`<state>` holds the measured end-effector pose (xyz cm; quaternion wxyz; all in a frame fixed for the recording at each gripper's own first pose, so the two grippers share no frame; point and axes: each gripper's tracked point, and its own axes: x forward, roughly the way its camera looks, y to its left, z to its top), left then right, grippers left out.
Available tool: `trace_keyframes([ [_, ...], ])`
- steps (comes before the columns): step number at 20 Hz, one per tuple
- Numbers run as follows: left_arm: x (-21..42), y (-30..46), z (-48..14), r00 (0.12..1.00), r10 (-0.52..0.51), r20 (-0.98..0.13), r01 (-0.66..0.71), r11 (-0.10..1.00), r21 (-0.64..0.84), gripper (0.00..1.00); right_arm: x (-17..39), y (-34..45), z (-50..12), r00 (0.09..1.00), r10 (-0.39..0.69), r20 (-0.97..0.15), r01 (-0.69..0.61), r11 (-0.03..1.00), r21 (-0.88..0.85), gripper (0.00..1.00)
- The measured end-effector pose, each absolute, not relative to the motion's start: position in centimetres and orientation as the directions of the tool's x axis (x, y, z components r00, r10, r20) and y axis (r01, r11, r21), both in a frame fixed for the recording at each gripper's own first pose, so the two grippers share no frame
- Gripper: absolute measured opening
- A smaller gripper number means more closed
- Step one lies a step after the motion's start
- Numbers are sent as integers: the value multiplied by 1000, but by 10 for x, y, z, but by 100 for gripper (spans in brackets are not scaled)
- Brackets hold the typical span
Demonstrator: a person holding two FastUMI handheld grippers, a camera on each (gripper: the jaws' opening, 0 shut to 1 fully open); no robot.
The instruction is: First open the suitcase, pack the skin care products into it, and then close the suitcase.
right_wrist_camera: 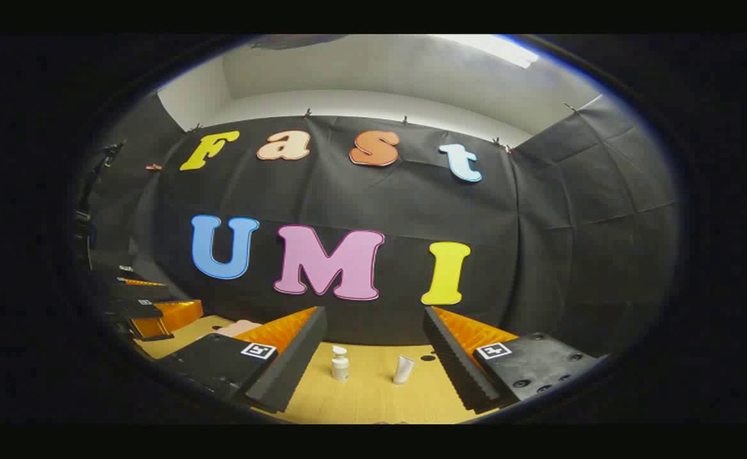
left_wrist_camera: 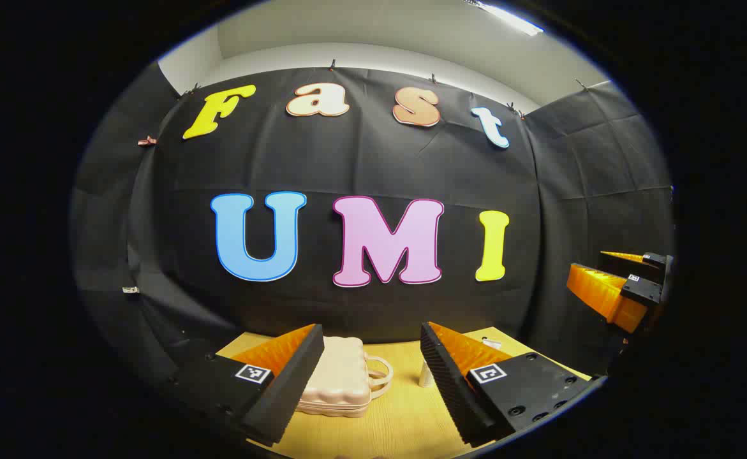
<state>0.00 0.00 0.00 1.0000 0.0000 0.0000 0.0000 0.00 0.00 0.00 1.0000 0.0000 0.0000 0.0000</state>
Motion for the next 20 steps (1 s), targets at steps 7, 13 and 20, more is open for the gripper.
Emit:
trace_keyframes([
  [7, 4, 3, -11, 999, 6, -32, -7, 1000, -10, 97, 2, 0, -1, 1000, 0, 2, 0, 1000, -4, 97],
  [13, 8, 6, -20, 998, 12, -58, -13, 1000, -13, 97, 3, -4, -4, 1000, -9, -5, 9, 1000, -5, 97],
  [20, 16, 3, -25, 998, 8, -69, -8, 1000, -6, 97, 8, -4, -6, 1000, -1, 1, 1, 1000, -2, 97],
])
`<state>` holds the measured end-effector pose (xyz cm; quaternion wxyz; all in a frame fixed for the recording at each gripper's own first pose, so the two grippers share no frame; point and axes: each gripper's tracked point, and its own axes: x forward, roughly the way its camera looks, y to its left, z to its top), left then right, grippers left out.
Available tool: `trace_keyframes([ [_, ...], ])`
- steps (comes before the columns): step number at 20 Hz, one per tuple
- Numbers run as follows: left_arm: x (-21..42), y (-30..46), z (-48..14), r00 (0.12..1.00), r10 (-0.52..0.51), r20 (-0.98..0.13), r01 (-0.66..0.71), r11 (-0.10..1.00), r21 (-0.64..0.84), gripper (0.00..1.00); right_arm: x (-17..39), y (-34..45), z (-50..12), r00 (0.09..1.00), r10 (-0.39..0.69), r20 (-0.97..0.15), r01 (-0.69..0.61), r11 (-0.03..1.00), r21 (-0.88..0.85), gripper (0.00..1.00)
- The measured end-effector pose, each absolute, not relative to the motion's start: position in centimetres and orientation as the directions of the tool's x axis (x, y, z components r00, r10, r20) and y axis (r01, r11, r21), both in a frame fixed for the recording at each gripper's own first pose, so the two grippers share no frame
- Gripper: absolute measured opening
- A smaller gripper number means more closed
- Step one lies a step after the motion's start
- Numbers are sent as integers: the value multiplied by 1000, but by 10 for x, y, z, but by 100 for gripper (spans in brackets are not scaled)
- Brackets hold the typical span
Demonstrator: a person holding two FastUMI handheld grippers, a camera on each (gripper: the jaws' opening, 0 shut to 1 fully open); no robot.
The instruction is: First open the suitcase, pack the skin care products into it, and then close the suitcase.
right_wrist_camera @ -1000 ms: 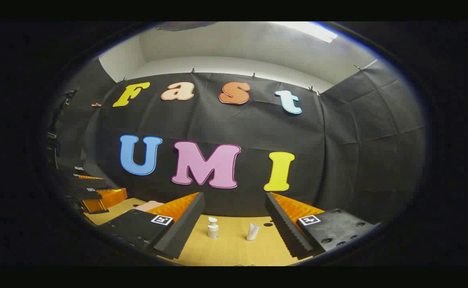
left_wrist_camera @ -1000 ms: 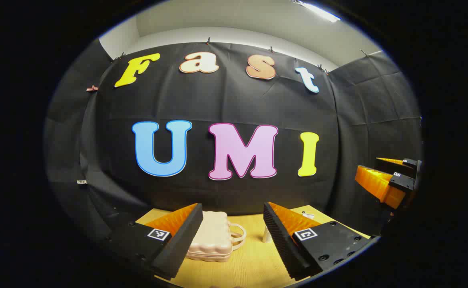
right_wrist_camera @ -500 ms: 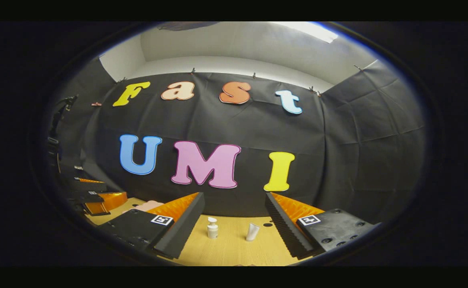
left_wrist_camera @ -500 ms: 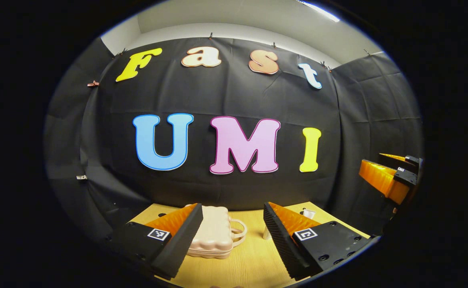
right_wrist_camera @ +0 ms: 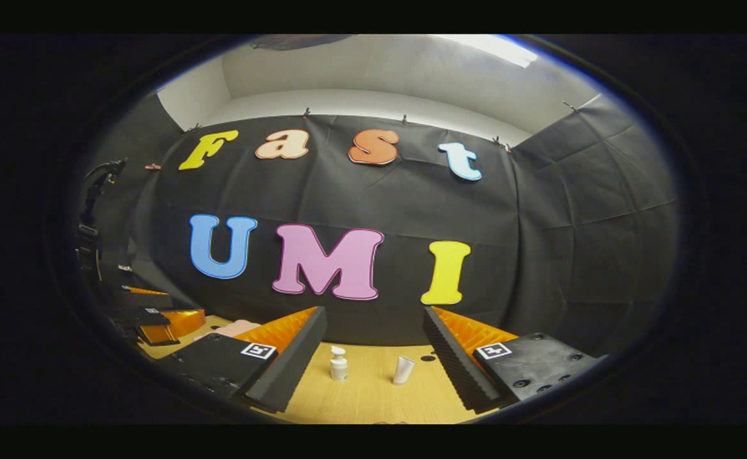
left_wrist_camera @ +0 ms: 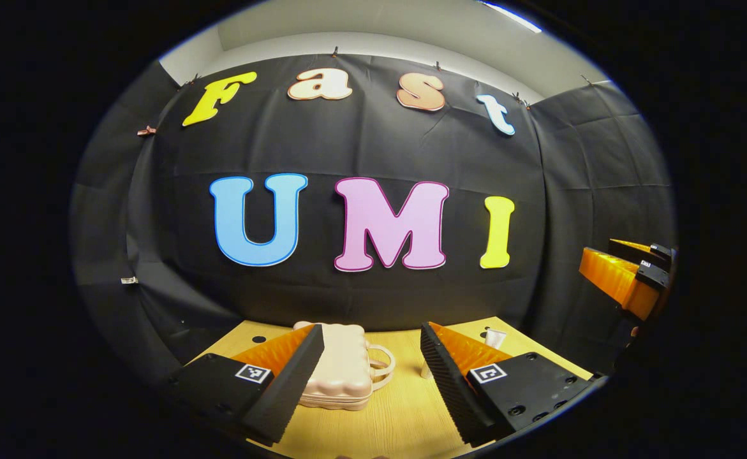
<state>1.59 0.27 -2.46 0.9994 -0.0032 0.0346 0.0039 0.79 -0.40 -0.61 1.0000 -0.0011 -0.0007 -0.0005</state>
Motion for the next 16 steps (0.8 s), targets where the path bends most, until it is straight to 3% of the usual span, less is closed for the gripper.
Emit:
trace_keyframes([
  [8, 57, -3, -30, 994, -14, -104, 15, 1000, 4, 97, 22, -6, -11, 1000, 12, -14, -11, 1000, 17, 97],
  [16, 159, -16, -101, 953, -39, -301, 28, 999, -42, 98, 52, -15, -49, 996, 76, -48, -74, 997, 26, 97],
])
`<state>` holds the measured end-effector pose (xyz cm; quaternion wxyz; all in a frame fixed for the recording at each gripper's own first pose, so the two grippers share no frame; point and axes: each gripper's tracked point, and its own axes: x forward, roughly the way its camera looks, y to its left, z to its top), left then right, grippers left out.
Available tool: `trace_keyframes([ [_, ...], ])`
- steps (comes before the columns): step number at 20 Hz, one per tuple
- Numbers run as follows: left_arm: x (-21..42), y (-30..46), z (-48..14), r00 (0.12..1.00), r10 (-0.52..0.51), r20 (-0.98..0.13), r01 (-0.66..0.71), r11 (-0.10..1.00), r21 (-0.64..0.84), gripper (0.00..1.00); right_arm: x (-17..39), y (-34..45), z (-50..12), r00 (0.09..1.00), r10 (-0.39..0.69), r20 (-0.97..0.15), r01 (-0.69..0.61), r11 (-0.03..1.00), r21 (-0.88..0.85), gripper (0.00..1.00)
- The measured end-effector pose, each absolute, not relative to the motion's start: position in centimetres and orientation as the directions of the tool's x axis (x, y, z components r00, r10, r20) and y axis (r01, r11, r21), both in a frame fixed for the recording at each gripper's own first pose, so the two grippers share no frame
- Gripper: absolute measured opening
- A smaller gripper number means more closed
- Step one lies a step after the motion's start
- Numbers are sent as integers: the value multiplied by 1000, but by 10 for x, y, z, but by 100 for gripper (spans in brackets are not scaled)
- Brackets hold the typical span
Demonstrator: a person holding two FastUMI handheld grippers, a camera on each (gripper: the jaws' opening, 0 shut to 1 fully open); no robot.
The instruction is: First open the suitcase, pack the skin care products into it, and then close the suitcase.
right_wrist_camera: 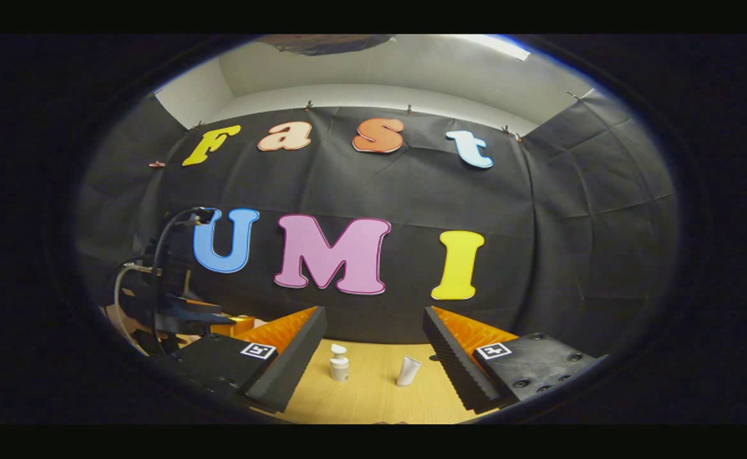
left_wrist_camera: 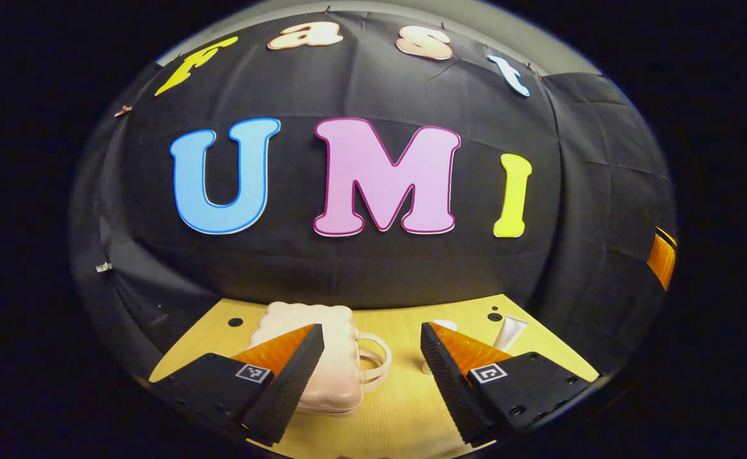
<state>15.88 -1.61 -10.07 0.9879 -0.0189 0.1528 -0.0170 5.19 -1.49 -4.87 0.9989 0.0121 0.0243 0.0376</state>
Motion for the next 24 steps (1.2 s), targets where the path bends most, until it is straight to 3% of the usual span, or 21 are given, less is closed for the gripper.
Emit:
trace_keyframes([
  [5, 220, -35, -153, 915, -69, -396, 52, 997, -54, 98, 85, -31, -83, 990, 112, -83, -110, 994, 24, 94],
  [10, 262, -54, -201, 875, -100, -473, 86, 995, -52, 98, 114, -40, -117, 982, 141, -126, -136, 990, 44, 98],
  [20, 293, -66, -290, 756, -105, -646, 81, 994, -67, 97, 133, -58, -166, 962, 165, -219, -155, 986, 64, 97],
  [24, 300, -69, -318, 705, -100, -702, 45, 994, -97, 89, 136, -71, -172, 962, 151, -228, -140, 988, 66, 98],
])
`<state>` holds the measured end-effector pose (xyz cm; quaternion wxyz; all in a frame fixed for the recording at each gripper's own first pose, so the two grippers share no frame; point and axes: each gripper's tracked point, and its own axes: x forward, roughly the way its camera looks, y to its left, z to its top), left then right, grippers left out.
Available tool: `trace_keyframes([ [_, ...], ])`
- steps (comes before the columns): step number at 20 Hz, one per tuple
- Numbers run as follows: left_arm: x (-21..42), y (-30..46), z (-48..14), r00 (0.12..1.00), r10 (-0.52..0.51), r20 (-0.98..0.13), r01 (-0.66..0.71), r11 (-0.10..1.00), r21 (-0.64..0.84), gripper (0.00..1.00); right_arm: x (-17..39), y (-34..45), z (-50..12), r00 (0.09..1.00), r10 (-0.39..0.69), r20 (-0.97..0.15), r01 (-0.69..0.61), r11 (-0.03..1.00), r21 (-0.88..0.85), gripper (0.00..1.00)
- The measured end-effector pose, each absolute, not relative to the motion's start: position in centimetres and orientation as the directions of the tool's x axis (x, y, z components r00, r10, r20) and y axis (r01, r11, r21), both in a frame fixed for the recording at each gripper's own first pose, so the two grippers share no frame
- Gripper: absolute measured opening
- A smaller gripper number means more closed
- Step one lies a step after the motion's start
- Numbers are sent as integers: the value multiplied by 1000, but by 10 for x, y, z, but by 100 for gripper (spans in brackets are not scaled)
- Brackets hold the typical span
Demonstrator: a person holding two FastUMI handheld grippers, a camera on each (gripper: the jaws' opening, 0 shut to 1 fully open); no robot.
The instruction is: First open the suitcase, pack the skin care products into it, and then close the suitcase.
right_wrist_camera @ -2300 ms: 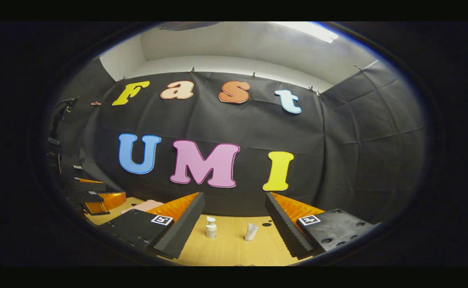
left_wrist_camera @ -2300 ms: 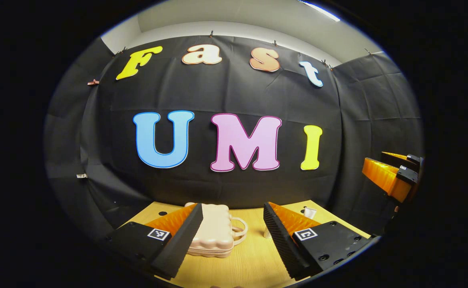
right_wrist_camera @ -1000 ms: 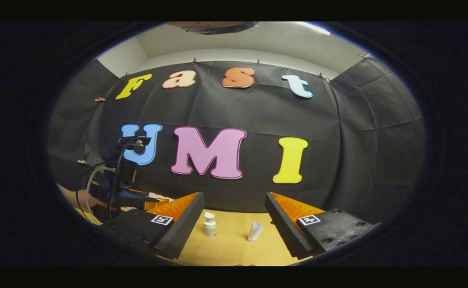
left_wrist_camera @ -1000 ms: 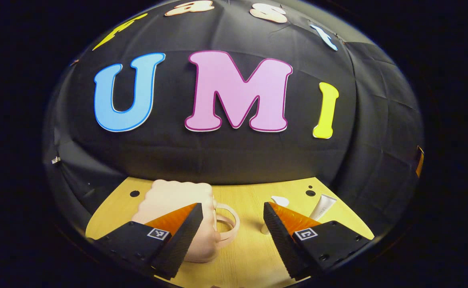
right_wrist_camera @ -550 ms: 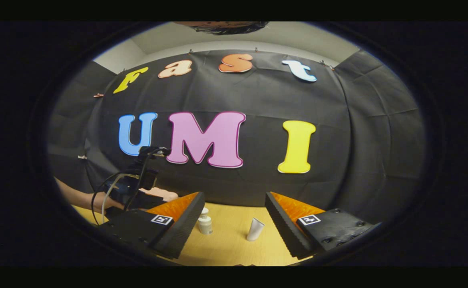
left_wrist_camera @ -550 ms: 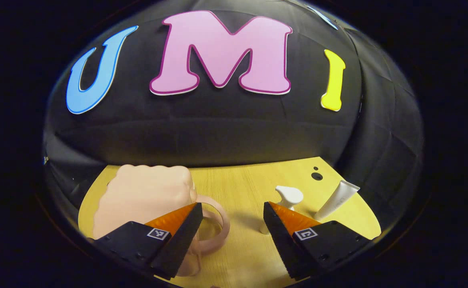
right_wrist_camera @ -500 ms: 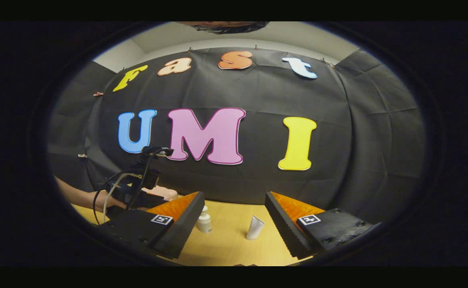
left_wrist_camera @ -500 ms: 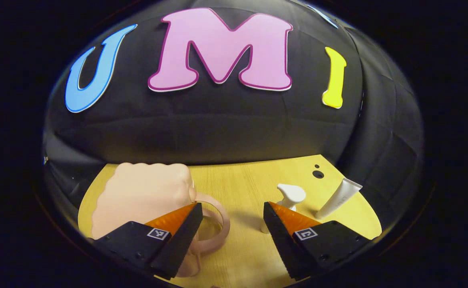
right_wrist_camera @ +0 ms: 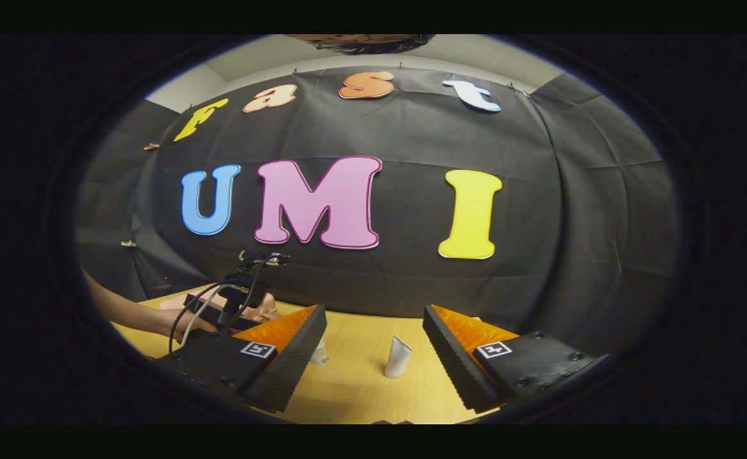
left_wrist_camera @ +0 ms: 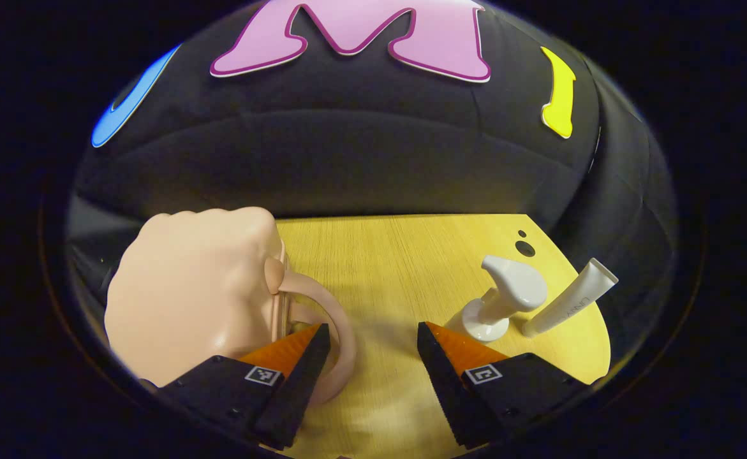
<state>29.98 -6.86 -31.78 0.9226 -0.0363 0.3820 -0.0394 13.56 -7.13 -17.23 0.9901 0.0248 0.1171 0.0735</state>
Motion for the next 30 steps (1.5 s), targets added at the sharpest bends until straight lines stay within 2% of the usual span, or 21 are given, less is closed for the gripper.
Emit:
trace_keyframes([
  [6, 310, -52, -359, 608, 27, -794, -9, 1000, 27, 61, 134, -83, -182, 961, 142, -238, -126, 989, 78, 97],
  [7, 308, -42, -364, 591, 75, -803, -22, 997, 76, 55, 134, -85, -184, 961, 138, -240, -123, 989, 77, 98],
  [8, 306, -39, -371, 570, 89, -817, -21, 995, 94, 37, 133, -87, -186, 960, 133, -246, -118, 990, 75, 98],
  [11, 306, -38, -375, 552, 95, -829, 13, 992, 122, 18, 128, -89, -190, 958, 132, -254, -113, 990, 87, 98],
  [13, 308, -41, -373, 561, 87, -823, 11, 994, 112, 16, 128, -88, -193, 957, 136, -255, -119, 990, 82, 98],
  [14, 309, -43, -370, 566, 73, -821, 22, 994, 104, 11, 128, -88, -191, 959, 135, -248, -119, 990, 78, 100],
  [15, 310, -46, -366, 572, 43, -819, 51, 995, 88, 13, 128, -88, -187, 961, 133, -243, -118, 990, 78, 98],
  [16, 312, -45, -360, 583, 25, -812, 55, 996, 70, 7, 129, -86, -184, 962, 134, -236, -118, 990, 81, 100],
  [18, 313, -48, -339, 608, 16, -794, 11, 1000, 28, 7, 129, -81, -179, 965, 136, -226, -121, 990, 78, 98],
  [23, 309, -50, -294, 649, -45, -759, 7, 999, -54, 6, 123, -59, -167, 966, 149, -214, -142, 989, 45, 100],
  [27, 301, -8, -216, 706, -62, -705, 27, 998, -62, 6, 120, -42, -140, 973, 129, -189, -131, 991, 1, 98],
  [30, 289, 40, -175, 712, -70, -699, 33, 997, -66, 6, 117, -28, -124, 978, 110, -176, -116, 993, -22, 98],
])
